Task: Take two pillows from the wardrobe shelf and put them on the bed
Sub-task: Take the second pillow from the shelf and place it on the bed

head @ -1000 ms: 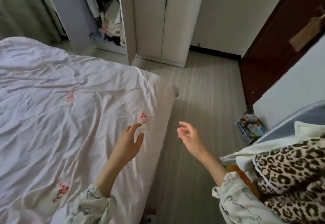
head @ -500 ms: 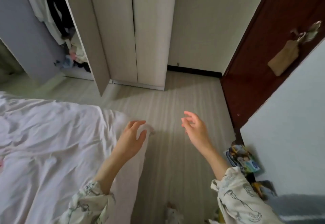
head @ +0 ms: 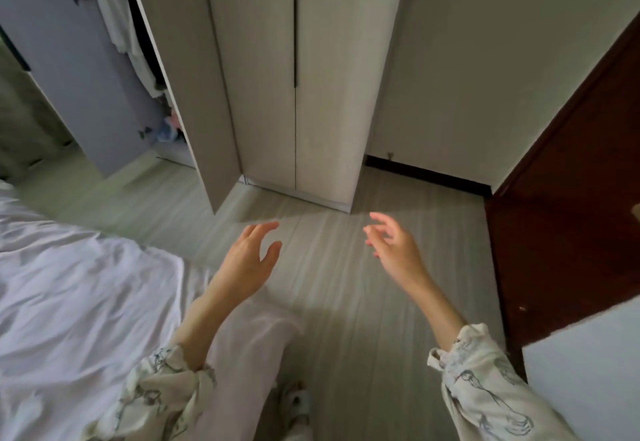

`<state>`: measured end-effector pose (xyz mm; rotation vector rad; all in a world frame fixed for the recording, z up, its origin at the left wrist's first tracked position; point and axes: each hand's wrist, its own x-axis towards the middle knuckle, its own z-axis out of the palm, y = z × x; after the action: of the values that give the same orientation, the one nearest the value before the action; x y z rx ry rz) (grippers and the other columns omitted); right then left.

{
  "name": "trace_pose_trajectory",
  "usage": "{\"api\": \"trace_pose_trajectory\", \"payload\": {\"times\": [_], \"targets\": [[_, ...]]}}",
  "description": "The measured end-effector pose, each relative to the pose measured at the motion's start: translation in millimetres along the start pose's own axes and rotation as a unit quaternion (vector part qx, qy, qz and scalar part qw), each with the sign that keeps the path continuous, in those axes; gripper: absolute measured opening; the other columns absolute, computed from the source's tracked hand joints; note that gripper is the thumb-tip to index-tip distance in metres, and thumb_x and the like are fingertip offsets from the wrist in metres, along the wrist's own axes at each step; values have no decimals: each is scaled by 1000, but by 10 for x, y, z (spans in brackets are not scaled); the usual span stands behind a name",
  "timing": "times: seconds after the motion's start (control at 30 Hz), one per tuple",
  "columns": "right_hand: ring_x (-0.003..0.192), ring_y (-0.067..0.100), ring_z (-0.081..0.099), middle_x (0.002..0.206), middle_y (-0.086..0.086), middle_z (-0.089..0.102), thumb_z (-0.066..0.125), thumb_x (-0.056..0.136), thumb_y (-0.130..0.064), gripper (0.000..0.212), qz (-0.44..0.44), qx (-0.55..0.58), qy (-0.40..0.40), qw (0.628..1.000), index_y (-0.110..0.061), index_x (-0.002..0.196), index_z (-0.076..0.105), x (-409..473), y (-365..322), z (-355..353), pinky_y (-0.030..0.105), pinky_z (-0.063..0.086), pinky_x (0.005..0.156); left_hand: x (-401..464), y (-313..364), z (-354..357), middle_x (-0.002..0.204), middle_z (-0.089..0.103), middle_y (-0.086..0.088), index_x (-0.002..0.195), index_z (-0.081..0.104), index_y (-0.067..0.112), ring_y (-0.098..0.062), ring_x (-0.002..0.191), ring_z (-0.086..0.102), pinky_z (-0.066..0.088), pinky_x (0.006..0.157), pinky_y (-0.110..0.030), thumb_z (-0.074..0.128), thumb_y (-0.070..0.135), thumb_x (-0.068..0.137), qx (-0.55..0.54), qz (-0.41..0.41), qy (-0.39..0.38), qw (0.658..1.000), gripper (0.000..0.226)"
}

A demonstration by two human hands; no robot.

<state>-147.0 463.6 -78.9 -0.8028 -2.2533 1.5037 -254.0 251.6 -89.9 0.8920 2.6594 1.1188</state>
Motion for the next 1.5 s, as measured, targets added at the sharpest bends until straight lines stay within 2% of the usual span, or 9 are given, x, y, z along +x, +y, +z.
{"api": "trace_pose_trajectory", "payload": {"times": [0.2,0.43,0.63,0.77,0.9,1.03,1.2,1.37,1.5], "targets": [[95,25,63,105,8,63,53,92,-18,30,-29,-9,-55,998,-14,122,53,1398,-76,408,35,46,83,1228,-442,127,132,50,-9,132,46,13,-23,117,50,39,93,-29,48,26,94,-11,-35,31,999,40],[95,25,63,103,6,63,53,91,-19,31,-42,-10,-135,990,-14,122,53,2905,-480,1014,38,47,86,2490,-905,-171,123,54,-13,128,49,9,-27,115,52,38,89,-28,51,19,92,-7,-100,79,992,37],[92,21,63,103,4,64,52,92,-19,31,-51,-2,-202,978,-16,122,53,3881,-761,1636,28,46,78,3124,-1351,-441,125,55,-11,128,50,11,-24,114,53,42,93,-33,49,23,93,6,-159,102,982,37],[95,21,62,107,4,62,51,92,-20,32,-78,1,-266,961,-16,124,52,4473,-1014,2240,29,46,82,3433,-1727,-714,125,55,-10,129,49,11,-24,114,53,43,95,-36,48,24,94,26,-201,138,969,38],[97,22,62,108,8,62,52,92,-17,31,-106,0,-330,938,-13,123,53,4966,-1293,2893,29,46,83,3870,-2041,-1030,124,56,-11,129,50,10,-24,113,54,43,94,-35,49,22,94,33,-243,210,946,37],[97,25,62,101,7,61,53,92,-14,30,-147,-17,-397,906,-11,121,55,5479,-1681,3505,37,48,91,4308,-2314,-1313,126,55,-9,129,49,13,-21,114,53,42,94,-32,49,24,94,23,-285,273,919,37],[88,15,58,103,9,62,52,92,-14,30,-207,-13,-468,859,-11,121,55,5948,-2261,4258,24,47,74,4593,-2615,-1702,121,58,-10,126,52,11,-21,110,55,43,91,-31,52,20,92,24,-334,343,877,35],[92,18,59,106,9,63,52,92,-16,33,-242,-1,-528,814,-13,125,52,6055,-2677,5016,36,50,82,4599,-2911,-2153,114,60,-20,120,56,-1,-30,106,58,46,90,-38,57,7,88,40,-380,383,841,33],[96,17,60,108,5,62,50,93,-22,34,-246,0,-560,791,-17,126,51,6144,-2891,5654,30,51,80,4638,-3245,-2547,116,59,-19,122,54,0,-28,106,58,45,90,-37,56,6,88,49,-401,420,812,34]]}}
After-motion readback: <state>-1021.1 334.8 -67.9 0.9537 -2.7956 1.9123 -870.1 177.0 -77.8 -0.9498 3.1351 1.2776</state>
